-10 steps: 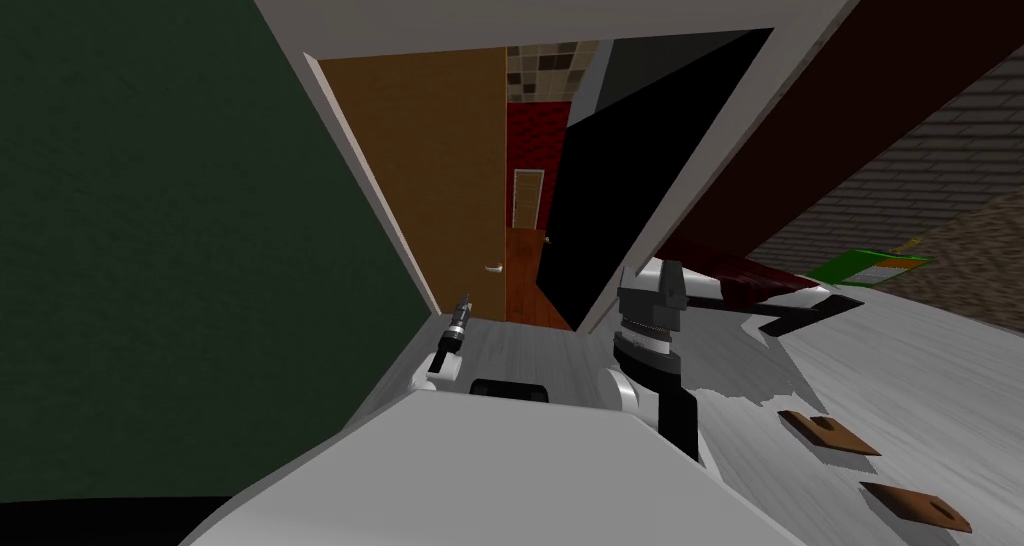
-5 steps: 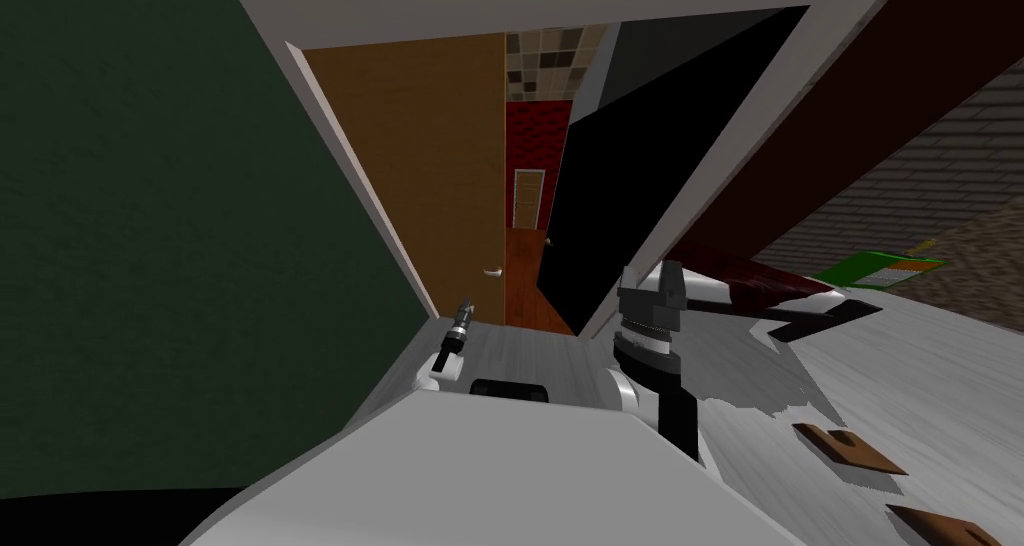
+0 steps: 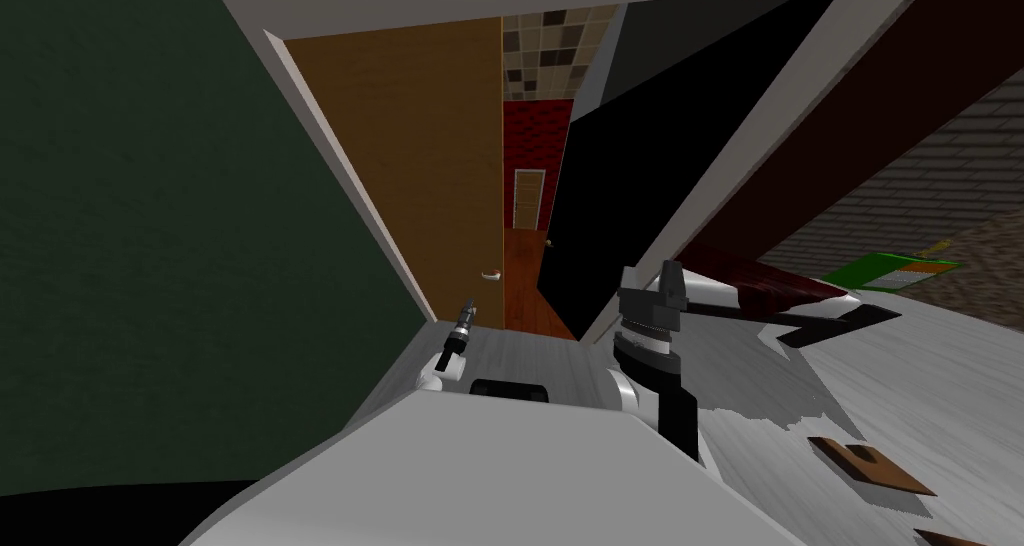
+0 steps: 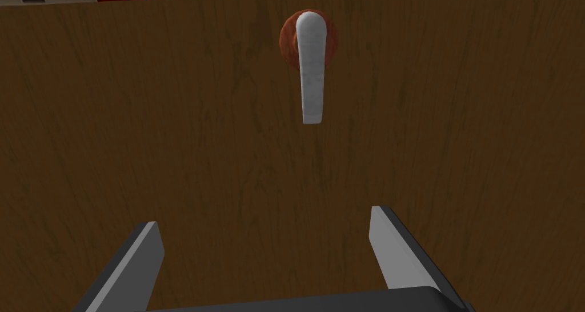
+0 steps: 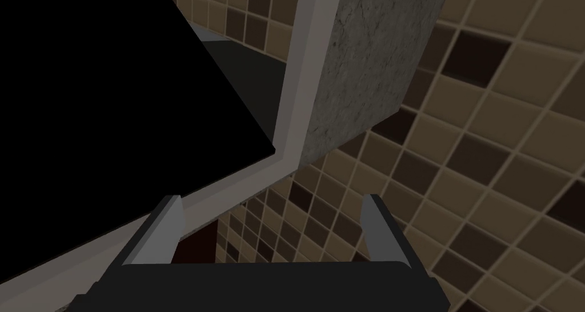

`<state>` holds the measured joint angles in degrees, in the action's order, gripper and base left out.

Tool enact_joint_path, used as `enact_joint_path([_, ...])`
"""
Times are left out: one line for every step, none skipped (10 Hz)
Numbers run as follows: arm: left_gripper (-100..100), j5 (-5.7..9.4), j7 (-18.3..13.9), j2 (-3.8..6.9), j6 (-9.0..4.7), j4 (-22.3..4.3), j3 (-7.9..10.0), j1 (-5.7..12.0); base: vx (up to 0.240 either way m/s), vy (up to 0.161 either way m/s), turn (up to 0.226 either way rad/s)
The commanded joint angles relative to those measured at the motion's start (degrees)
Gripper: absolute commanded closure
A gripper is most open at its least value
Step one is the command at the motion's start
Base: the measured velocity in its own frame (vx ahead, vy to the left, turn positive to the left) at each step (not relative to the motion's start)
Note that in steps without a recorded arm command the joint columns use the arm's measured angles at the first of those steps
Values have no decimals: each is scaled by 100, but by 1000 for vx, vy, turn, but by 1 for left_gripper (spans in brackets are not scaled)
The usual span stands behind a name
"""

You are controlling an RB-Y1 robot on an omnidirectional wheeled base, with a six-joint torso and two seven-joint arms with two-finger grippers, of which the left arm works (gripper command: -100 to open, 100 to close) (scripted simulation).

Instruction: Push the door open

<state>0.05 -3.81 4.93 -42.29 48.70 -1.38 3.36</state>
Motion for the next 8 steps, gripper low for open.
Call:
enact_joint_path([-100,3,-8,-10,-61,-205,-11,87,94,-10,5])
enact_joint_path([-100,5,-13,-15,-87,-311,-18,134,102,-10,6])
enact_joint_path([-100,6,-18,-21,-109,-405,-24,175,98,-4,6])
enact_joint_path([-100,8,-22,-27,-131,-498,-30,217,91,-7,4])
enact_joint_path([-100,11,-31,-39,-176,-685,-42,300,142,-11,9])
enact_joint_path([-100,13,-38,-51,-210,-827,-51,363,160,5,10])
enact_joint_path([-100,15,-45,-61,-241,-957,-59,421,146,-11,5])
enact_joint_path([-100,15,-45,-61,-241,-957,-59,421,102,-17,4])
